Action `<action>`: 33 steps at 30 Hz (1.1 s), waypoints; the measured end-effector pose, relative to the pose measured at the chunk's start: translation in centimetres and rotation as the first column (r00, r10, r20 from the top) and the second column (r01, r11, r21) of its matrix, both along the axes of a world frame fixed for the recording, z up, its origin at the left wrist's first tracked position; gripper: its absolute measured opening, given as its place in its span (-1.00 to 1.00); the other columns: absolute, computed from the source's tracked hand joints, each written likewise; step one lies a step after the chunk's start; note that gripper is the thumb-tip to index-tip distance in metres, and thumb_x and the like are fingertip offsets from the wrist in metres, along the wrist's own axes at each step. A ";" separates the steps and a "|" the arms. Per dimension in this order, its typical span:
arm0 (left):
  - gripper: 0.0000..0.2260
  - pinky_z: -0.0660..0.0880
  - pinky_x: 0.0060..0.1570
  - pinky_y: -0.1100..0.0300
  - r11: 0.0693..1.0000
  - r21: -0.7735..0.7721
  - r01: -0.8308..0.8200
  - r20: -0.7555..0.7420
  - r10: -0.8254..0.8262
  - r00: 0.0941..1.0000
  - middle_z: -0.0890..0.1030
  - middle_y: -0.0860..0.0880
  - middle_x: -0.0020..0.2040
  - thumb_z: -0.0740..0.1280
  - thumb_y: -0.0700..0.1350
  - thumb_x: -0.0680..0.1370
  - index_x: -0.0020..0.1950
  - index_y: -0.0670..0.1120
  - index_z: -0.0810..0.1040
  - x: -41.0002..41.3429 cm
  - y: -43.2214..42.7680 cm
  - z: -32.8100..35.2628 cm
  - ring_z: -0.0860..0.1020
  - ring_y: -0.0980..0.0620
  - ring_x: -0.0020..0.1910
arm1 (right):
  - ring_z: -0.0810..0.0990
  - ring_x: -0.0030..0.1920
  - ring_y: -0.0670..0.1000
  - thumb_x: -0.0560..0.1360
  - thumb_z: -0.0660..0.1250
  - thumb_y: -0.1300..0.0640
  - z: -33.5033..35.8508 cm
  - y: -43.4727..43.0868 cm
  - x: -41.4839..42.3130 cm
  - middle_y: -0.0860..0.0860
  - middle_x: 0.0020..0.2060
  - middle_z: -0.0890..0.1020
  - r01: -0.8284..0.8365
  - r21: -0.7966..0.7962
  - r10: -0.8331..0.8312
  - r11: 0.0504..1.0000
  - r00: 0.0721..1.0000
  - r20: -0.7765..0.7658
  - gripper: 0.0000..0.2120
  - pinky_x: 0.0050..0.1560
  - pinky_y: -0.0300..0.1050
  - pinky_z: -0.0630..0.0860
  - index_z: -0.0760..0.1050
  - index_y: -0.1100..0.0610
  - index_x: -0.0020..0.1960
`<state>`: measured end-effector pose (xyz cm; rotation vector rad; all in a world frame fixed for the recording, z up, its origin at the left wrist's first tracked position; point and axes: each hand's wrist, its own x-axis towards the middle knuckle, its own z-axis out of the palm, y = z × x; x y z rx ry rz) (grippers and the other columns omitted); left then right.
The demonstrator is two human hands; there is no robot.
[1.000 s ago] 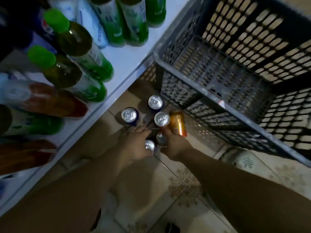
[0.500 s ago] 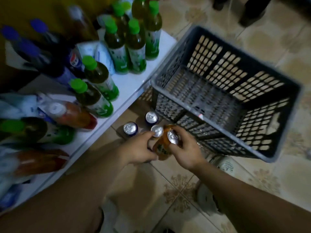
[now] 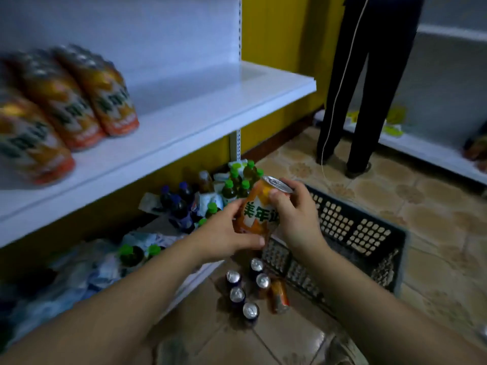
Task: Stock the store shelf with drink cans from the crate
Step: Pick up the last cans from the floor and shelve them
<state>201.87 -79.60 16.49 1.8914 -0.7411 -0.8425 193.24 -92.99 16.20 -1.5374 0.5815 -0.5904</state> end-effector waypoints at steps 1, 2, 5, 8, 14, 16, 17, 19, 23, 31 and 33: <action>-0.30 0.48 0.16 0.17 1.000 -0.016 -0.024 0.032 0.024 0.999 0.55 0.15 0.14 0.54 -0.13 0.36 0.38 0.11 0.25 -0.2 0.9 1.6 0.56 0.15 0.12 | 0.61 0.03 -0.05 0.30 0.35 -0.14 1.6 0.7 0.4 -0.06 0.03 0.60 -0.019 -0.015 0.019 1.000 1.000 0.021 -0.56 -0.06 -0.11 0.57 0.44 -0.11 0.16; -0.32 0.48 0.17 0.16 0.998 -0.032 -0.052 0.063 0.054 0.997 0.55 0.17 0.12 0.54 -0.13 0.36 0.34 0.14 0.26 -0.3 1.9 3.2 0.56 0.17 0.10 | 0.61 0.03 -0.04 0.27 0.34 -0.18 3.1 1.5 0.8 -0.05 0.03 0.61 -0.043 -0.034 0.045 0.998 0.998 0.043 -0.52 -0.05 -0.08 0.58 0.45 -0.09 0.16; -0.33 0.50 0.16 0.16 0.987 -0.087 -0.131 0.143 0.143 0.979 0.57 0.14 0.12 0.55 -0.13 0.36 0.35 0.08 0.28 -0.4 5.0 7.0 0.57 0.19 0.08 | 0.60 0.02 -0.06 0.21 0.31 -0.27 7.1 4.1 2.3 -0.07 0.02 0.60 -0.109 -0.109 0.121 0.988 0.987 0.107 -0.44 -0.02 -0.07 0.57 0.45 -0.09 0.16; -0.35 0.47 0.13 0.22 0.972 -0.075 -0.221 0.215 0.232 0.949 0.55 0.14 0.14 0.53 -0.10 0.38 0.35 0.11 0.27 -0.1 8.2 9.6 0.54 0.18 0.10 | 0.60 -0.02 -0.07 0.35 0.38 -0.16 10.2 6.3 4.1 -0.08 0.00 0.58 -0.195 -0.157 0.215 0.968 0.969 0.120 -0.54 -0.04 -0.05 0.58 0.45 -0.07 0.21; -0.28 0.43 0.05 0.35 0.912 -0.004 -0.411 0.315 0.391 0.865 0.45 0.03 0.27 0.47 0.00 0.44 0.50 0.01 0.19 1.5 14.4 11.9 0.45 0.13 0.18 | 0.61 -0.04 -0.06 0.47 0.36 -0.06 14.0 9.7 8.8 -0.09 -0.04 0.58 -0.342 -0.238 0.372 0.909 0.924 0.093 -0.59 -0.01 -0.02 0.60 0.41 -0.04 0.28; -0.35 0.37 0.14 0.27 0.860 0.027 -0.510 0.411 0.456 0.790 0.44 0.00 0.34 0.43 0.04 0.47 0.49 0.01 0.25 2.0 16.5 12.2 0.42 0.10 0.26 | 0.61 -0.02 -0.03 0.46 0.36 -0.06 14.6 10.6 10.4 -0.08 -0.02 0.57 -0.387 -0.248 0.415 0.888 0.907 0.075 -0.56 0.03 0.04 0.60 0.38 -0.05 0.30; -0.40 0.37 0.17 0.23 0.828 0.035 -0.560 0.491 0.474 0.731 0.45 0.01 0.35 0.41 0.07 0.47 0.46 0.02 0.30 2.1 17.6 12.3 0.43 0.08 0.28 | 0.60 -0.01 -0.02 0.45 0.37 -0.06 14.9 10.9 11.3 -0.08 -0.01 0.57 -0.399 -0.263 0.430 0.878 0.900 0.070 -0.55 0.05 0.06 0.60 0.38 -0.05 0.31; -0.50 0.41 0.15 0.18 0.759 0.040 -0.650 0.629 0.486 0.606 0.47 0.02 0.34 0.38 0.10 0.49 0.39 0.02 0.41 2.8 19.7 12.3 0.47 0.05 0.24 | 0.60 0.02 0.01 0.45 0.37 -0.05 15.3 11.7 12.9 -0.05 0.02 0.57 -0.414 -0.301 0.450 0.859 0.891 0.055 -0.54 0.10 0.09 0.58 0.38 -0.04 0.31; -0.49 0.43 0.19 0.12 0.640 0.159 -0.752 0.756 0.411 0.510 0.45 -0.04 0.35 0.31 0.18 0.51 0.38 -0.04 0.41 5.1 22.8 11.2 0.47 0.00 0.25 | 0.57 0.10 0.04 0.43 0.37 -0.04 15.6 12.7 15.6 -0.04 0.11 0.56 -0.471 -0.347 0.510 0.811 0.859 0.028 -0.54 0.16 0.09 0.55 0.37 -0.11 0.31; -0.38 -0.10 0.44 -0.26 0.398 0.561 -0.726 0.735 0.166 0.658 -0.09 0.07 0.58 -0.13 0.36 0.54 0.56 0.15 -0.04 8.9 24.2 9.7 -0.10 -0.01 0.55 | 0.51 0.20 0.04 0.50 0.30 -0.02 14.5 13.2 19.0 -0.07 0.17 0.51 -0.546 -0.420 0.594 0.725 0.804 -0.020 -0.53 0.24 0.11 0.49 0.31 -0.15 0.39; -0.36 -0.11 0.44 -0.28 0.395 0.560 -0.728 0.737 0.163 0.656 -0.12 0.09 0.58 -0.16 0.38 0.53 0.56 0.16 -0.07 9.1 24.2 9.4 -0.11 -0.01 0.55 | 0.49 0.21 0.00 0.53 0.28 -0.03 14.0 13.3 19.3 -0.10 0.20 0.49 -0.543 -0.437 0.606 0.717 0.796 0.004 -0.54 0.25 0.07 0.48 0.26 -0.18 0.40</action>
